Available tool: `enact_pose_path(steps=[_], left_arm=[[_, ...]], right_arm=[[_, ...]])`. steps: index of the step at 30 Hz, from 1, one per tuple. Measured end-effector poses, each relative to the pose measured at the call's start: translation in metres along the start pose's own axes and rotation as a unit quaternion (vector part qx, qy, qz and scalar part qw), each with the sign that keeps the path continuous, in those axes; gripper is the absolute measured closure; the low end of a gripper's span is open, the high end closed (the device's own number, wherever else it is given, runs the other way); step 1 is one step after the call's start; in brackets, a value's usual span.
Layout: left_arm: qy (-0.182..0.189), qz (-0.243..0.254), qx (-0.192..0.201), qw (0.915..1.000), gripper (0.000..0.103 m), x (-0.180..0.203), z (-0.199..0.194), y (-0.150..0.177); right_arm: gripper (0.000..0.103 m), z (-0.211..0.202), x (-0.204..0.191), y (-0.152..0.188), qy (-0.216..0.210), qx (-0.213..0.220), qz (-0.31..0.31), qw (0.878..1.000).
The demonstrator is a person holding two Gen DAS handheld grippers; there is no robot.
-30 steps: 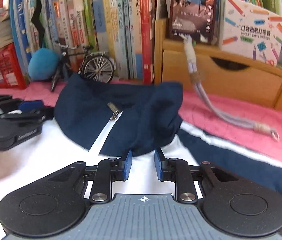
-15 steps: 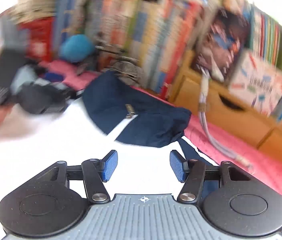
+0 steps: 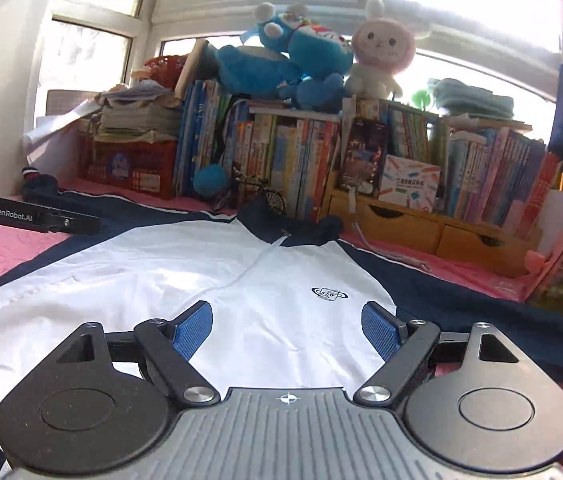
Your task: Fold clothes
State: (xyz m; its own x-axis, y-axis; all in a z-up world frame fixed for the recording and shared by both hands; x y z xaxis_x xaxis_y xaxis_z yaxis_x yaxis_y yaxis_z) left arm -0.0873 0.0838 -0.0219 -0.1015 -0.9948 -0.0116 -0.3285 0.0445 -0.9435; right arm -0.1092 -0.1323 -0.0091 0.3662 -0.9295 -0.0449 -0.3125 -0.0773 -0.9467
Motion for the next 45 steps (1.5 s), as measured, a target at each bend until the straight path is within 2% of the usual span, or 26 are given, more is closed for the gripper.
enact_pose_path(steps=[2, 4, 6, 9, 12, 13, 16, 19, 20, 22, 25, 28, 30, 31, 33, 36, 39, 43, 45], left_arm=[[-0.036, 0.000, 0.007, 0.9993, 0.035, 0.009, -0.011, 0.013], [-0.072, 0.002, -0.005, 0.9974, 0.035, 0.015, -0.015, 0.022], [-0.101, 0.006, -0.034, 0.9943, 0.035, 0.013, -0.016, 0.033], [-0.162, 0.048, -0.061, 0.9837, 0.033, 0.011, -0.017, 0.048], [-0.196, 0.082, -0.051, 0.9758, 0.025, 0.009, -0.026, 0.055], [-0.213, 0.092, -0.051, 0.9713, 0.024, 0.008, -0.027, 0.057], [-0.220, 0.098, -0.044, 0.9696, 0.022, 0.003, -0.030, 0.061], [-0.219, 0.113, -0.037, 0.9684, 0.021, 0.004, -0.032, 0.063], [-0.220, 0.125, -0.036, 0.9668, 0.021, 0.005, -0.032, 0.063], [-0.220, 0.142, -0.037, 0.9643, 0.019, 0.005, -0.032, 0.063], [-0.233, 0.146, -0.048, 0.9602, 0.016, -0.006, -0.036, 0.062], [-0.248, 0.134, -0.069, 0.9568, 0.015, -0.021, -0.045, 0.061], [-0.253, 0.129, -0.075, 0.9558, 0.016, -0.022, -0.050, 0.057], [-0.256, 0.131, -0.072, 0.9550, 0.016, -0.020, -0.052, 0.053], [-0.249, 0.126, -0.047, 0.9591, 0.018, -0.011, -0.058, 0.043], [-0.216, 0.095, 0.001, 0.9717, 0.018, 0.005, -0.063, 0.028], [-0.174, 0.075, 0.030, 0.9814, 0.018, 0.027, -0.049, 0.020], [-0.145, 0.087, 0.015, 0.9855, 0.018, 0.048, -0.024, 0.026], [-0.152, 0.104, -0.009, 0.9828, 0.020, 0.048, -0.015, 0.035]], right_arm=[[0.018, -0.009, -0.026, 0.022, -0.015, 0.013, 0.012, 1.000], [0.016, -0.015, -0.050, 0.042, -0.033, 0.021, 0.025, 0.999], [0.016, -0.014, -0.068, 0.059, -0.047, 0.026, 0.016, 0.998], [0.017, -0.008, -0.083, 0.082, -0.036, 0.037, -0.041, 0.998], [0.014, -0.015, -0.074, 0.090, -0.016, 0.063, -0.066, 0.996], [0.014, -0.018, -0.070, 0.092, -0.003, 0.072, -0.075, 0.995], [0.010, -0.027, -0.050, 0.098, 0.051, 0.088, -0.084, 0.991], [0.008, -0.032, -0.007, 0.099, 0.122, 0.076, -0.045, 0.989], [0.004, -0.035, 0.008, 0.100, 0.142, 0.072, -0.033, 0.987], [0.002, -0.040, 0.032, 0.102, 0.179, 0.069, -0.024, 0.981], [0.000, -0.045, 0.052, 0.104, 0.232, 0.073, -0.046, 0.969], [0.002, -0.050, 0.075, 0.104, 0.291, 0.061, -0.032, 0.954], [0.013, -0.054, 0.081, 0.102, 0.327, 0.068, -0.043, 0.941], [0.013, -0.056, 0.081, 0.100, 0.335, 0.075, -0.051, 0.938], [0.013, -0.060, 0.075, 0.091, 0.310, 0.096, -0.036, 0.945], [0.013, -0.056, 0.053, 0.076, 0.238, 0.121, 0.005, 0.964], [0.013, -0.039, 0.017, 0.064, 0.149, 0.128, 0.037, 0.980], [0.013, -0.011, -0.018, 0.055, 0.054, 0.097, 0.074, 0.991], [0.013, 0.001, -0.027, 0.056, 0.045, 0.067, 0.065, 0.995]])
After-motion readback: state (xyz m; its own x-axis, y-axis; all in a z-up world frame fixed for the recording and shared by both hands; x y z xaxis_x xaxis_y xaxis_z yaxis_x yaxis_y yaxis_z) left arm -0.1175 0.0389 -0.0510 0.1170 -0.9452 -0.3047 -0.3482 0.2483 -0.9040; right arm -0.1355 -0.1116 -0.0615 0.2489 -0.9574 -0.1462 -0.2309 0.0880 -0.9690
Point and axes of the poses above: each gripper's, at about its wrist camera, not at the fingertips, and z roughly the way its jaws point, x to its right, y to its underside, the point moved 2 cm from there along z, roughly the way its jaws point, and after that the axes turned 11 degrees about z, right-handed, at the moved point
